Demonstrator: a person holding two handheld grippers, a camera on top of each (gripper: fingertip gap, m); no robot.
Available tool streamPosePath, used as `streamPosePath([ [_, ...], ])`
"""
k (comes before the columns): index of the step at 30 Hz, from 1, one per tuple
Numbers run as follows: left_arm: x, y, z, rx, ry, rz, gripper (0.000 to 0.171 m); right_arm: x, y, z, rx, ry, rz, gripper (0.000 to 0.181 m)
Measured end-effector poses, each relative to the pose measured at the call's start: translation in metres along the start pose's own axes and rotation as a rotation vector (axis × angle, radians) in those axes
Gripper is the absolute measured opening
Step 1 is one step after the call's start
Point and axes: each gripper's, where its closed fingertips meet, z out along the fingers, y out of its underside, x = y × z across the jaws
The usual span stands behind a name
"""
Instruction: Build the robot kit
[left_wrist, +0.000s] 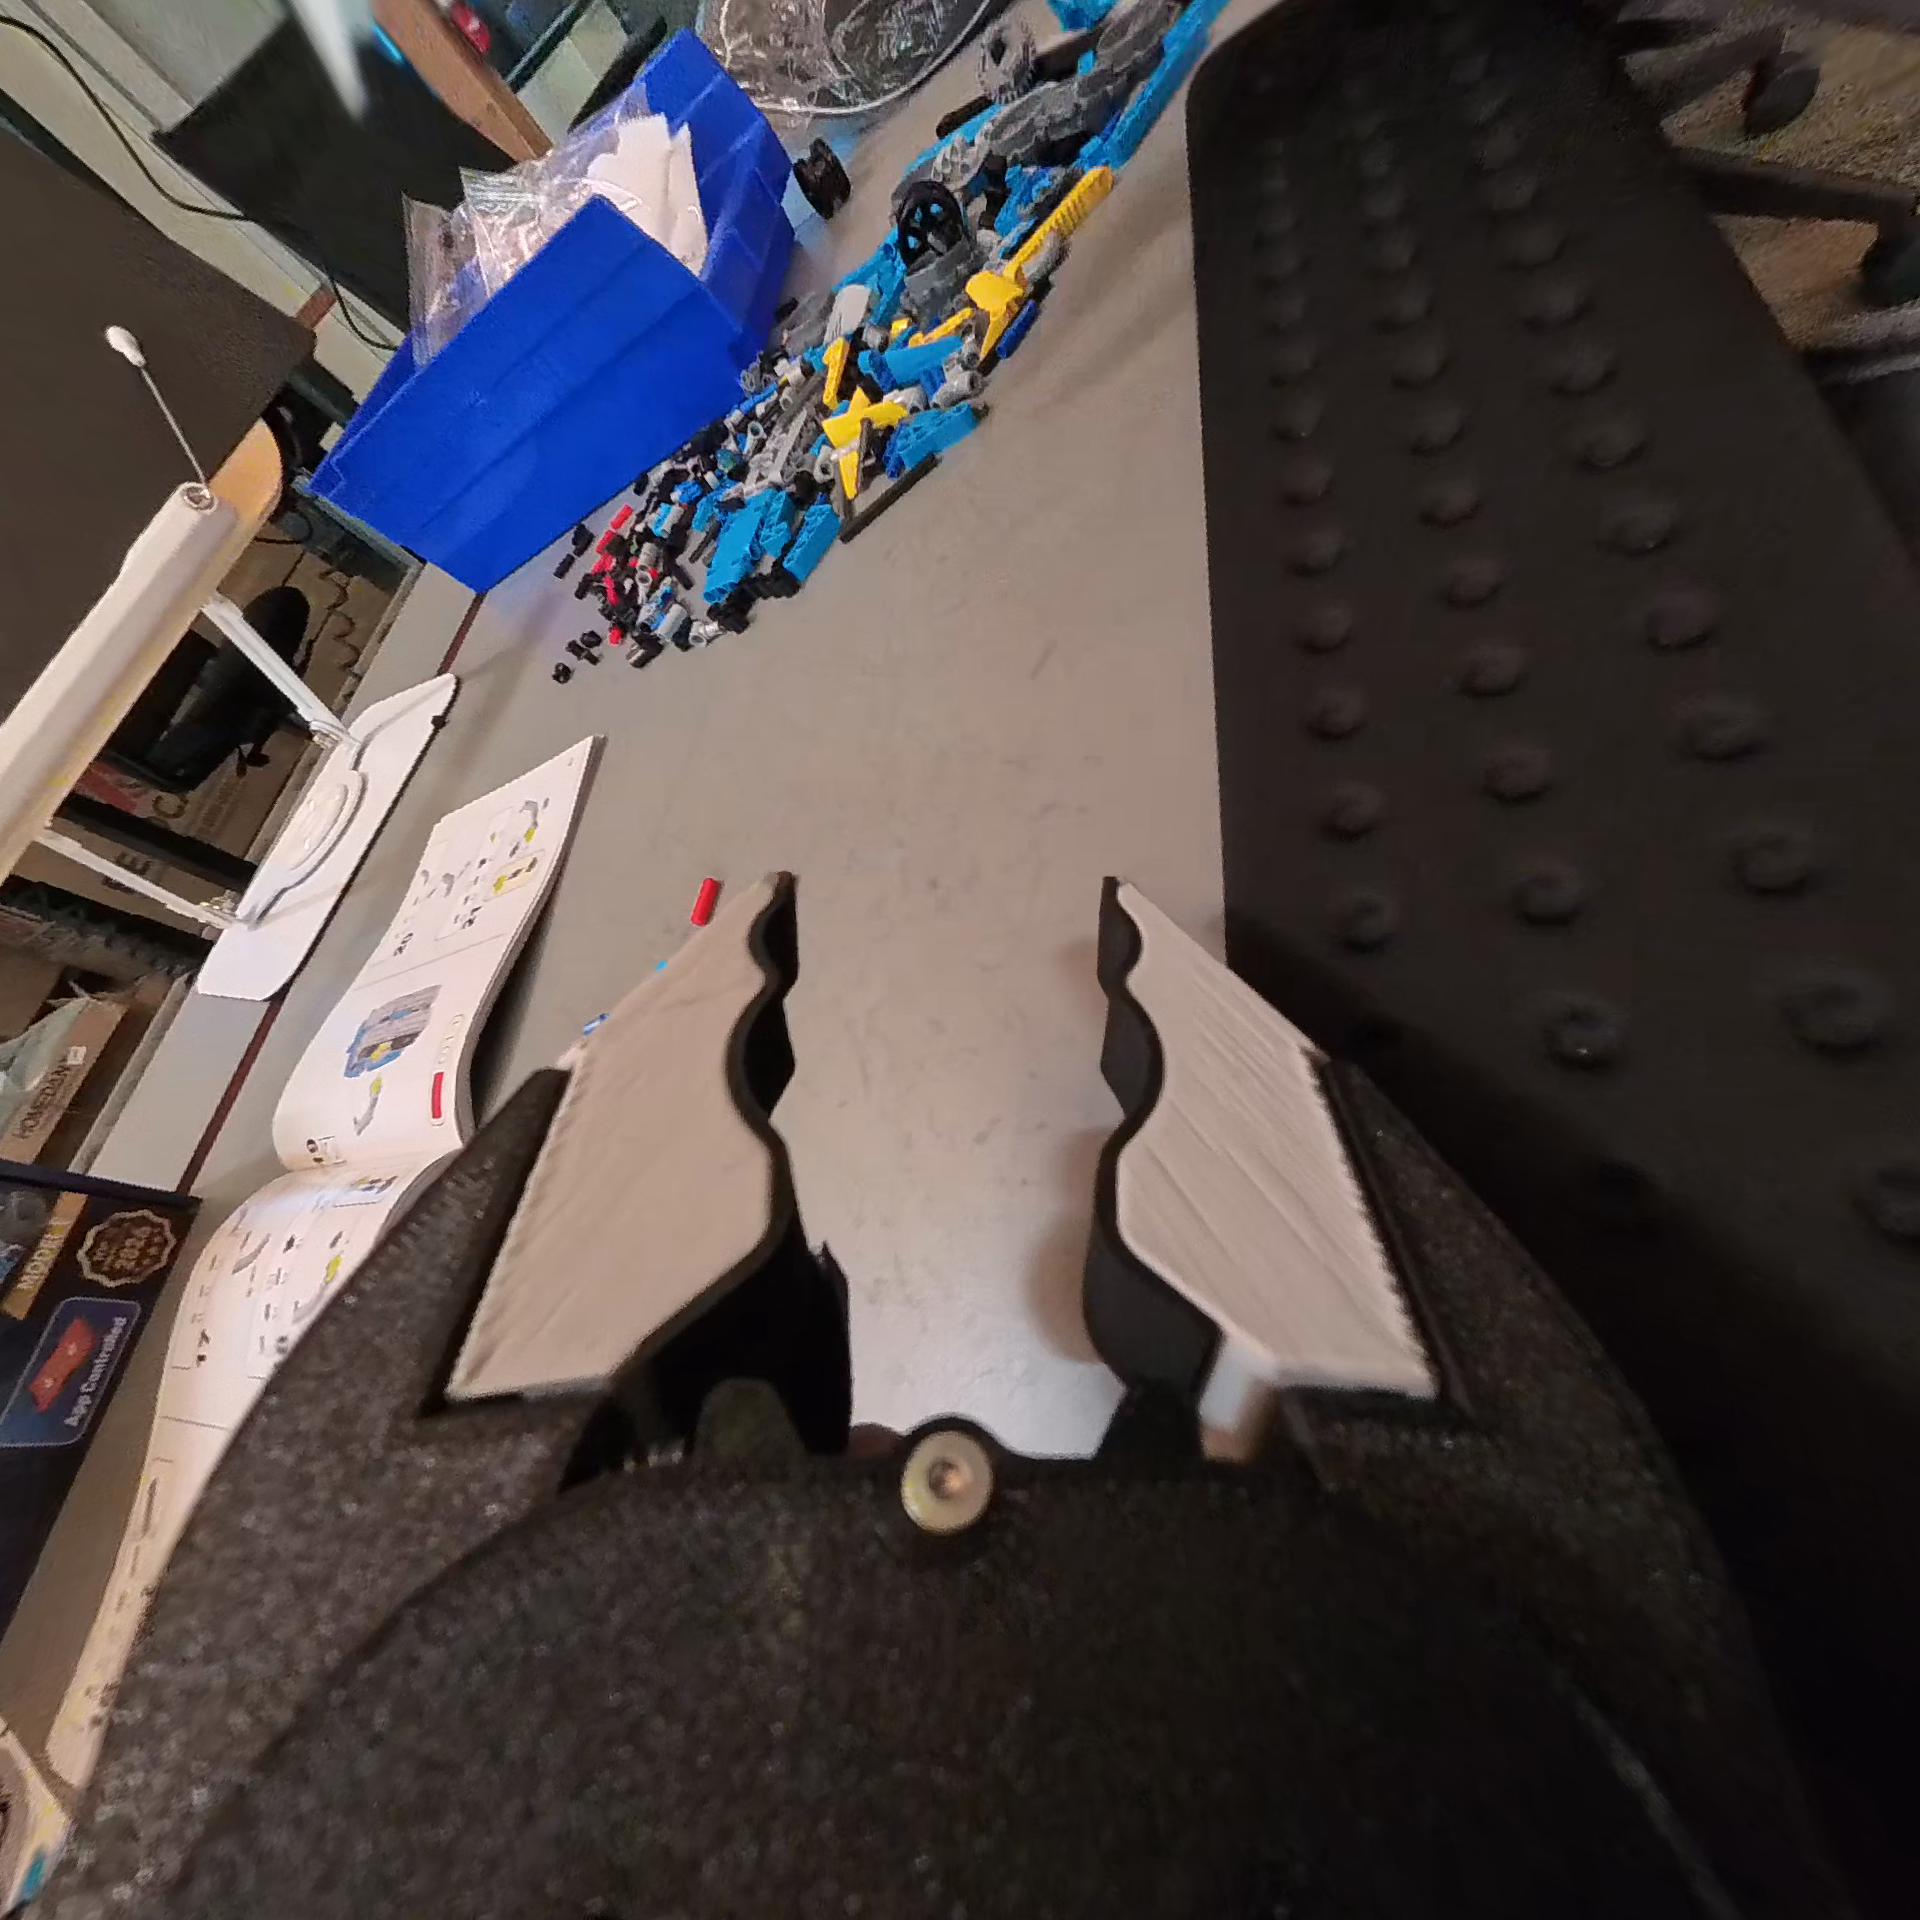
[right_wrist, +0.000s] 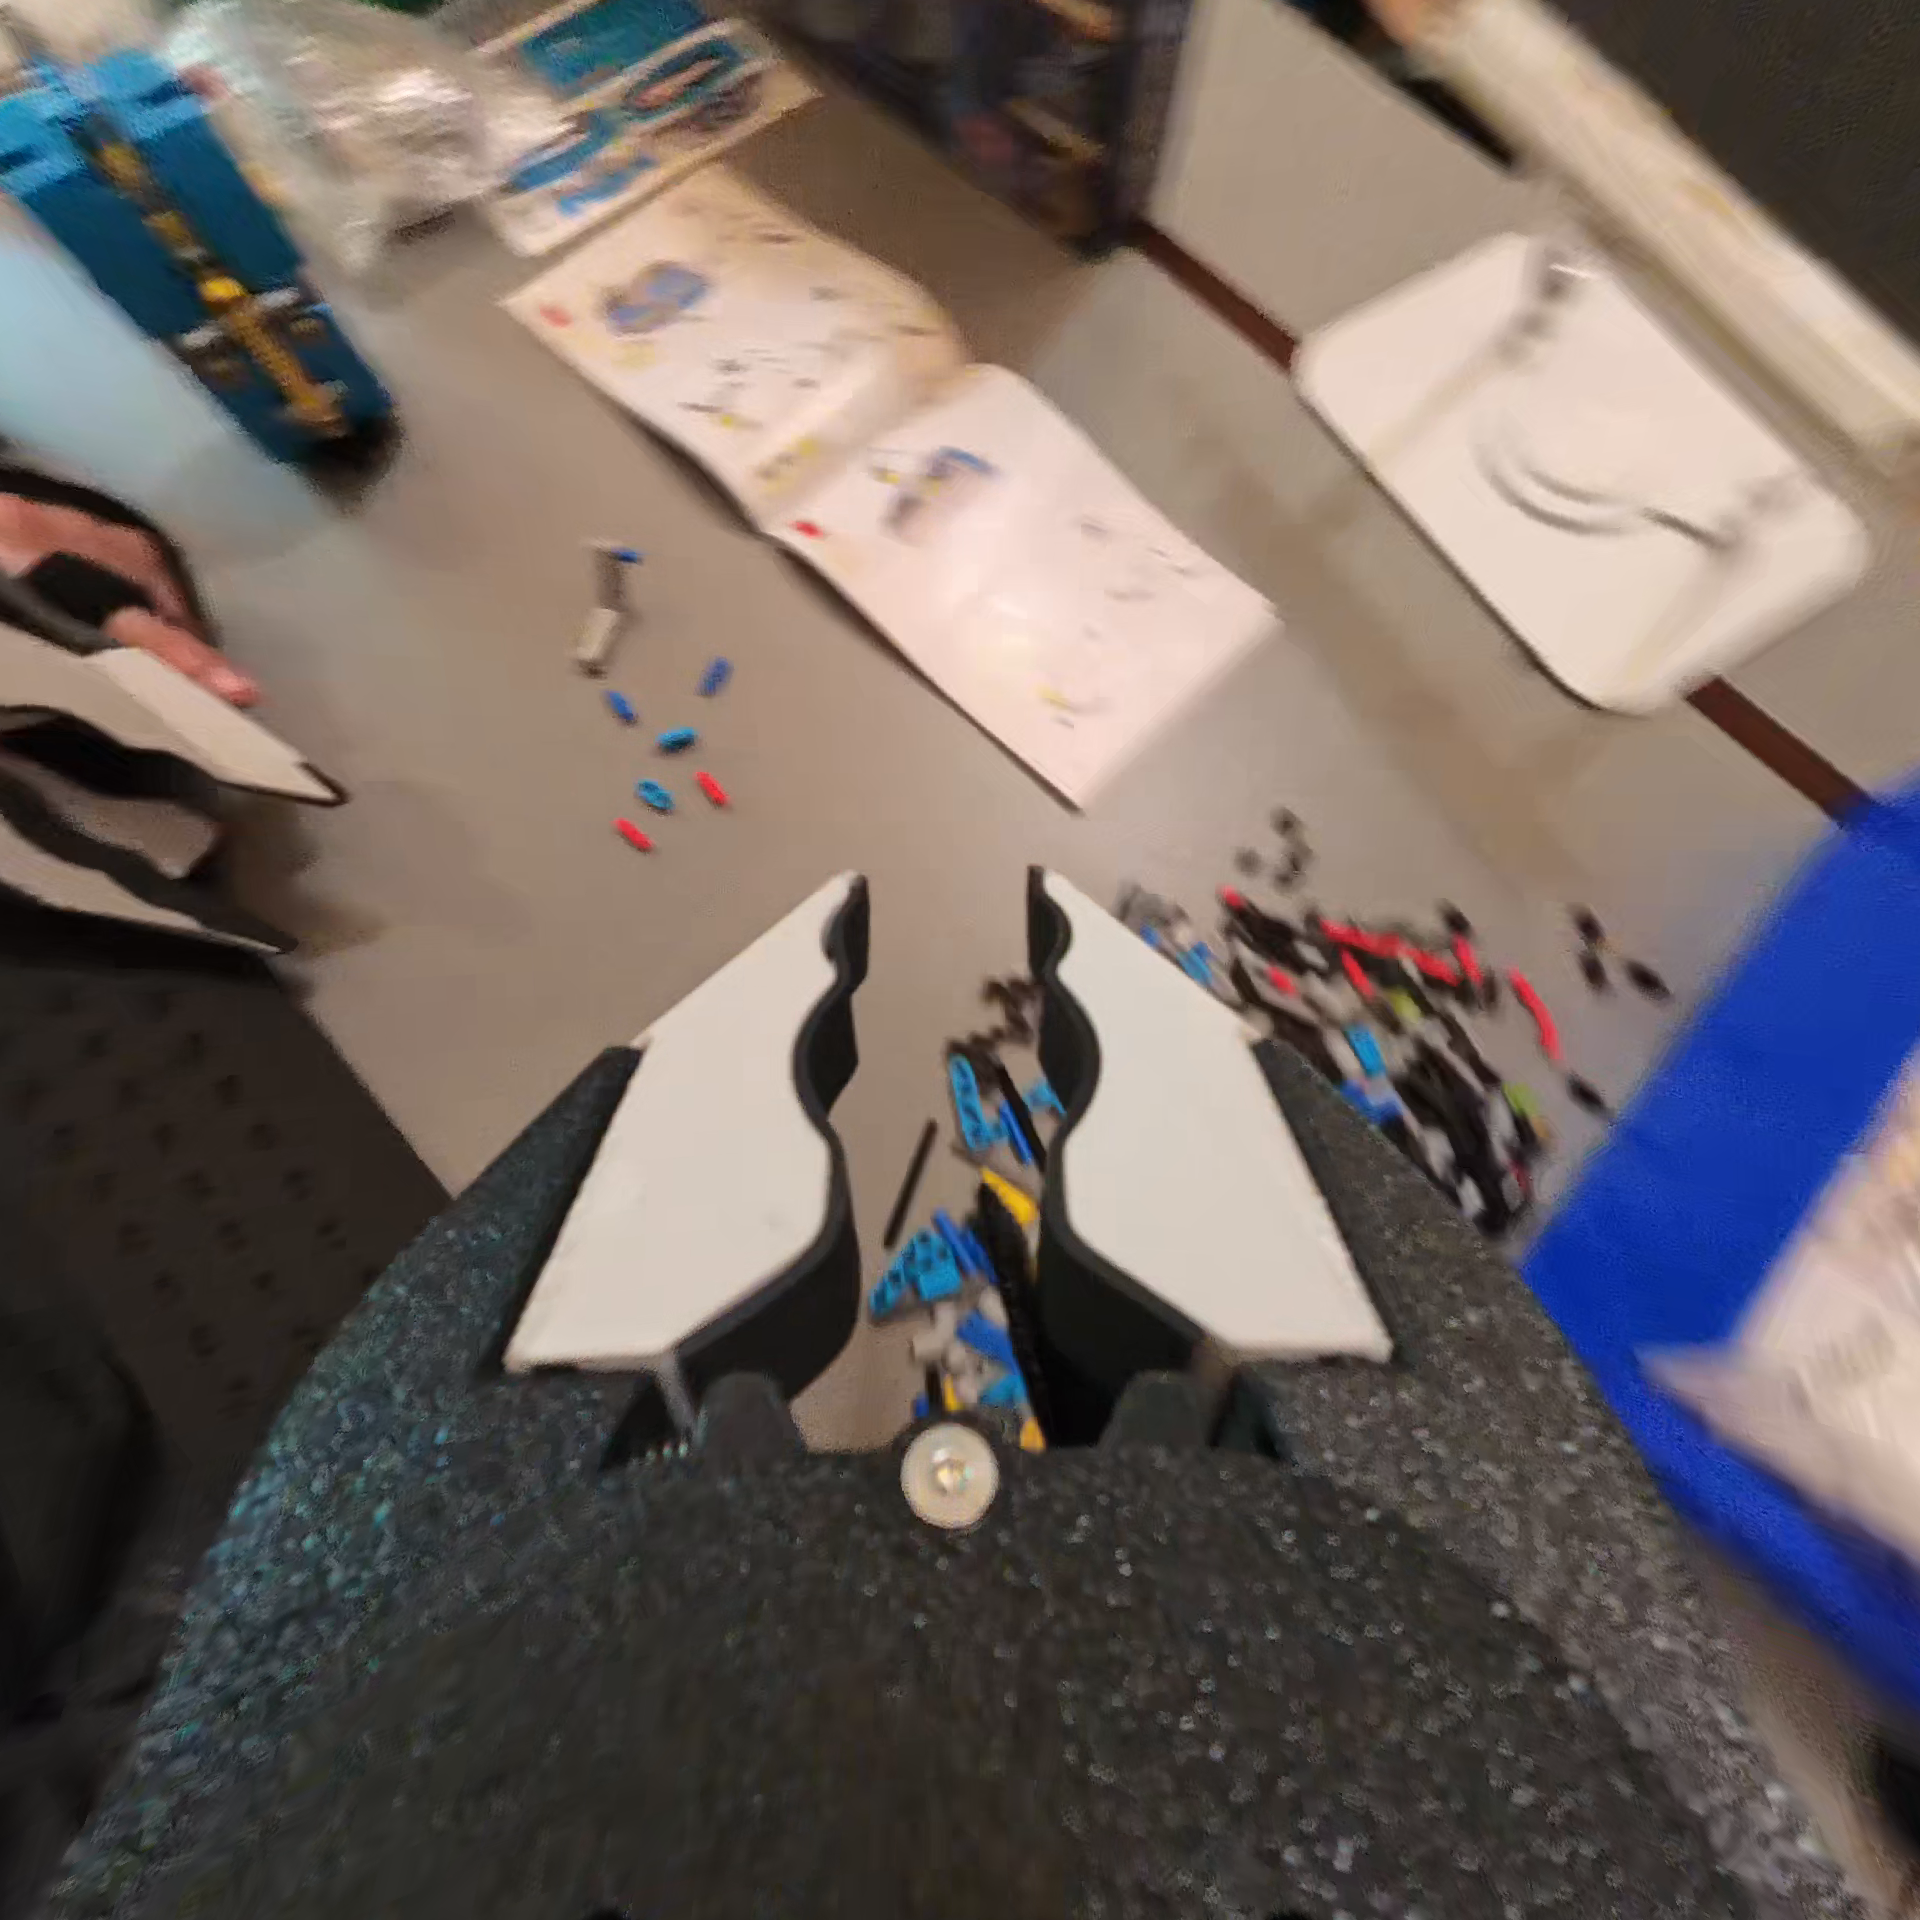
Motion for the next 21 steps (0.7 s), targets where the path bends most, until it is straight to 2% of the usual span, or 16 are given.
streamPosePath([
  [2, -0.001, 0.000, 0.000, -0.002, 0.003, -0.009, 0.058, 0.010, 0.029, -0.027, 0.038, 0.093, 0.105, 0.024],
  [4, -0.001, 0.001, 0.000, -0.005, 0.005, -0.013, 0.058, 0.016, 0.074, -0.044, 0.040, 0.196, 0.209, 0.024],
  [8, -0.001, 0.002, 0.001, -0.010, 0.000, -0.003, 0.058, 0.006, 0.172, -0.058, 0.024, 0.316, 0.424, 0.024],
  [10, 0.000, 0.002, 0.001, -0.014, -0.001, 0.004, 0.058, 0.001, 0.208, -0.066, 0.022, 0.389, 0.496, 0.024],
  [14, 0.000, 0.003, 0.002, -0.020, -0.002, 0.007, 0.058, -0.013, 0.236, -0.078, 0.020, 0.445, 0.541, 0.023],
  [17, -0.001, 0.003, 0.003, -0.023, -0.002, 0.008, 0.058, -0.011, 0.236, -0.078, -0.030, 0.506, 0.486, 0.022],
  [21, -0.001, 0.004, 0.003, -0.022, -0.008, 0.017, 0.058, -0.009, 0.236, -0.061, -0.088, 0.505, 0.444, 0.020],
])
